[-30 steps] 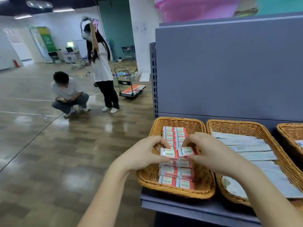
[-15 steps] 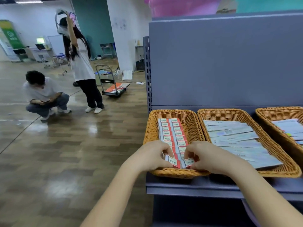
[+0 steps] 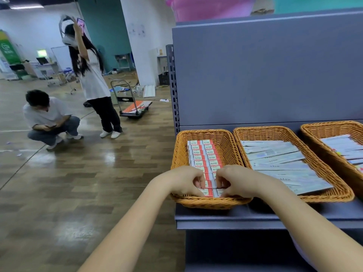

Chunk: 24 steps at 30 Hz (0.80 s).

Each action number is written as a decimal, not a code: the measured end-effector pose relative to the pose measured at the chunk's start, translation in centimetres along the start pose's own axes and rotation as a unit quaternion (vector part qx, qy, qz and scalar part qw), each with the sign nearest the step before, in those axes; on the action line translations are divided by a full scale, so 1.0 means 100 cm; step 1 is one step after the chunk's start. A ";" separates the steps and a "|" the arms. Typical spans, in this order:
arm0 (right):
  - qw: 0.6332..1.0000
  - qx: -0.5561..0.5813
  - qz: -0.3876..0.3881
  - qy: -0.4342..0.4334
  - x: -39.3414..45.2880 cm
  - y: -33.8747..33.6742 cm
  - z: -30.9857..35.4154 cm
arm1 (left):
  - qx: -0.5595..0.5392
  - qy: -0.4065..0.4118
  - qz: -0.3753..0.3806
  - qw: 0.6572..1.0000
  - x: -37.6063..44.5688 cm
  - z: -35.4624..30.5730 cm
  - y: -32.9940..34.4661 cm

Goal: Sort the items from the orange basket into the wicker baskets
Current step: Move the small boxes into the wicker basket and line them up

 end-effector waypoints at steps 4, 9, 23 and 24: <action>1.000 0.011 0.003 -0.001 0.000 0.000 0.002 | 0.005 -0.003 -0.001 1.000 0.004 -0.002 -0.002; 0.991 0.041 -0.122 0.019 -0.011 -0.046 -0.023 | 0.079 0.006 -0.081 0.994 0.019 -0.024 -0.035; 0.940 -0.036 -0.251 0.227 -0.126 -0.057 -0.240 | 0.264 0.106 -0.248 0.926 0.143 -0.226 -0.012; 0.940 -0.040 -0.239 0.239 -0.137 -0.055 -0.257 | 0.266 0.106 -0.245 0.926 0.154 -0.241 -0.007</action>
Point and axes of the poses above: each hand's wrist, its own x-axis towards the middle knuckle, its own y-axis out of the palm, z = x × y, the point moved 10 cm from there along x, towards the middle knuckle, and after that the axes turned 3 degrees about -x, right-handed, at the moved point
